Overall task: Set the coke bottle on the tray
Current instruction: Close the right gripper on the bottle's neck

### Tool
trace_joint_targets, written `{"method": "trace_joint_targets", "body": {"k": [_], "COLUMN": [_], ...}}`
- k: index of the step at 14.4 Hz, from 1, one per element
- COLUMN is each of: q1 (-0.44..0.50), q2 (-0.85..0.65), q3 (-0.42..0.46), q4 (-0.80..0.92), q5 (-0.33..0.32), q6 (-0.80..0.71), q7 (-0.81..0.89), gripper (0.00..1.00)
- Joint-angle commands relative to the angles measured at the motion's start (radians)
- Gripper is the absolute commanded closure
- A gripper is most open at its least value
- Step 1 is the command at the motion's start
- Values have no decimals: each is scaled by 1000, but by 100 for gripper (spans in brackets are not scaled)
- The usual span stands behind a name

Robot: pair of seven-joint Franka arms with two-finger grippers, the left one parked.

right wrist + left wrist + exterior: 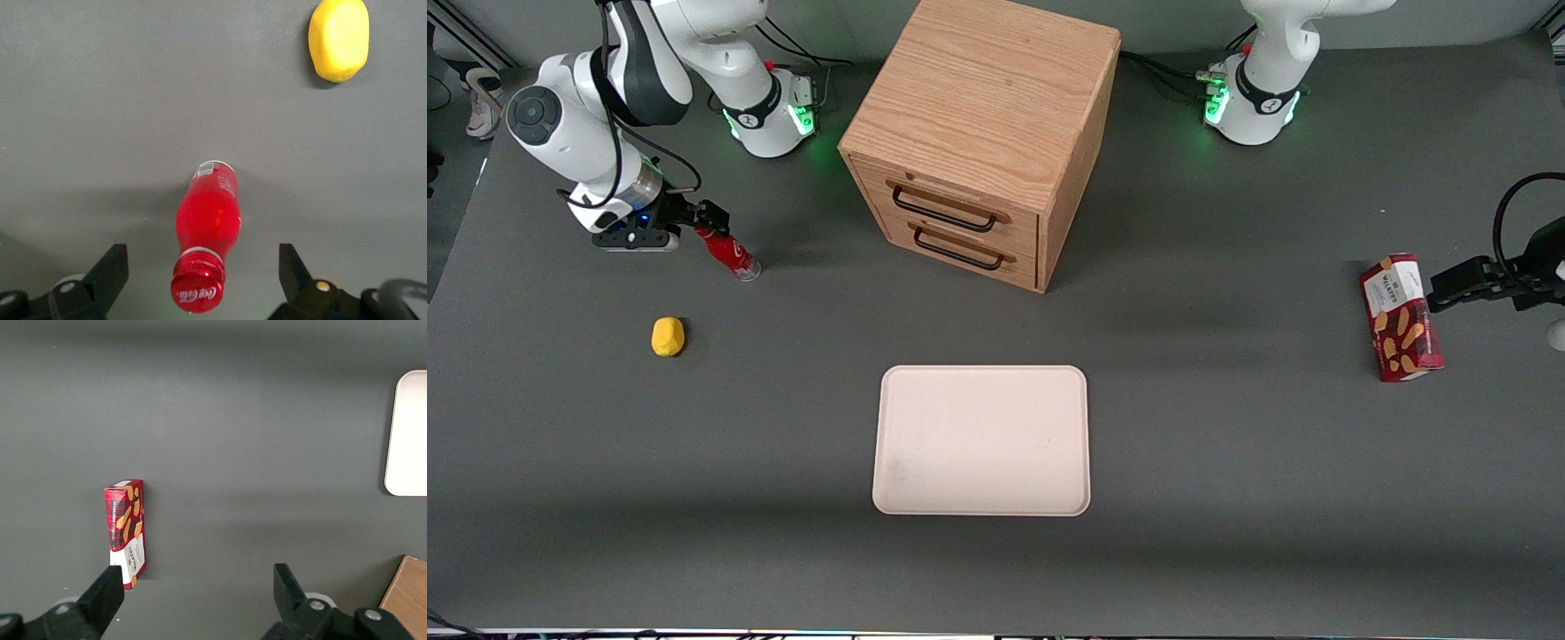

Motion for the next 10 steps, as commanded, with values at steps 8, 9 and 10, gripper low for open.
{"method": "trace_joint_targets", "body": {"k": [8,9,10], "q1": [-2,-2,-2], "q2": [7,9,9], "q3": [-7,-7,-7], "q4": [-18,-18,-18], "q5": [-17,-17,-17], "q6": [12,12,10], "q7": [-10,-12,-12], "gripper": [70,82,94]}}
